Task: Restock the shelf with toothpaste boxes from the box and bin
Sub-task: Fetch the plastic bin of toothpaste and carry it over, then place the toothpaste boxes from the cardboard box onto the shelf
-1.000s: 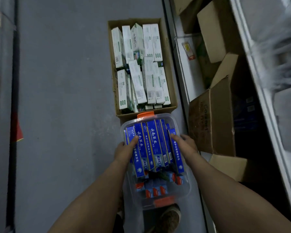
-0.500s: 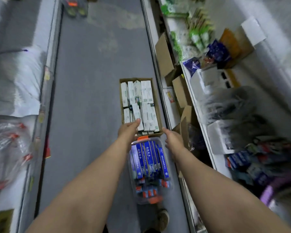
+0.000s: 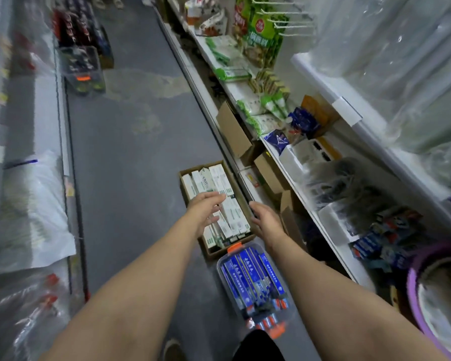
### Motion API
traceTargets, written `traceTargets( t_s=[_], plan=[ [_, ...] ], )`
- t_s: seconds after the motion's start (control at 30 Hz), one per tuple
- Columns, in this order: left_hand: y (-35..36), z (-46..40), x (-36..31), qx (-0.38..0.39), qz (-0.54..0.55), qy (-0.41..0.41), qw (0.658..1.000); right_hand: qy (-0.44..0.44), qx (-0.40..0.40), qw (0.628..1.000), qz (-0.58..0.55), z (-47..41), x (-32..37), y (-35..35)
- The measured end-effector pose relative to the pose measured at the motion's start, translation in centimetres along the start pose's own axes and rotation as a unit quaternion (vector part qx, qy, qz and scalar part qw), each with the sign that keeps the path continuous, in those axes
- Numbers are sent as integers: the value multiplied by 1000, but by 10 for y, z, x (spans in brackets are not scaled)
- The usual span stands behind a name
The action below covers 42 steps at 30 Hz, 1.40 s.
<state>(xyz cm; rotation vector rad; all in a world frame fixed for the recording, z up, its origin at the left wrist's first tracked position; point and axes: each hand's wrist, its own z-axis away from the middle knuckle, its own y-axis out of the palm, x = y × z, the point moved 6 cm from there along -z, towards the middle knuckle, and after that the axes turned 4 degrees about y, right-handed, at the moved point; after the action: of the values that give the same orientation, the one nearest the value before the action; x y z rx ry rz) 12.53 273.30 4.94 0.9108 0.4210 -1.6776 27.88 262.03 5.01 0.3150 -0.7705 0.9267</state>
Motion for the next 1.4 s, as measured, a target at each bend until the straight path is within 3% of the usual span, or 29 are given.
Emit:
traceTargets(
  t_s=[0.3, 0.6, 0.77, 1.07, 1.4],
  plan=[
    [-9, -85, -29, 17, -62, -40, 997, 29, -71, 996, -49, -75, 17, -4],
    [-20, -159, -61, 23, -151, -84, 985, 124, -122, 976, -134, -132, 26, 13],
    [-8, -214, -75, 47, -205, -109, 972, 149, -185, 950, -204, -168, 17, 9],
    [18, -320, -86, 180, -309, -157, 921, 209, -291, 881, -310, -211, -4, 43],
    [13, -414, -12, 181, -424, -169, 871, 253, -322, 810, -418, -270, -90, 82]
  ],
)
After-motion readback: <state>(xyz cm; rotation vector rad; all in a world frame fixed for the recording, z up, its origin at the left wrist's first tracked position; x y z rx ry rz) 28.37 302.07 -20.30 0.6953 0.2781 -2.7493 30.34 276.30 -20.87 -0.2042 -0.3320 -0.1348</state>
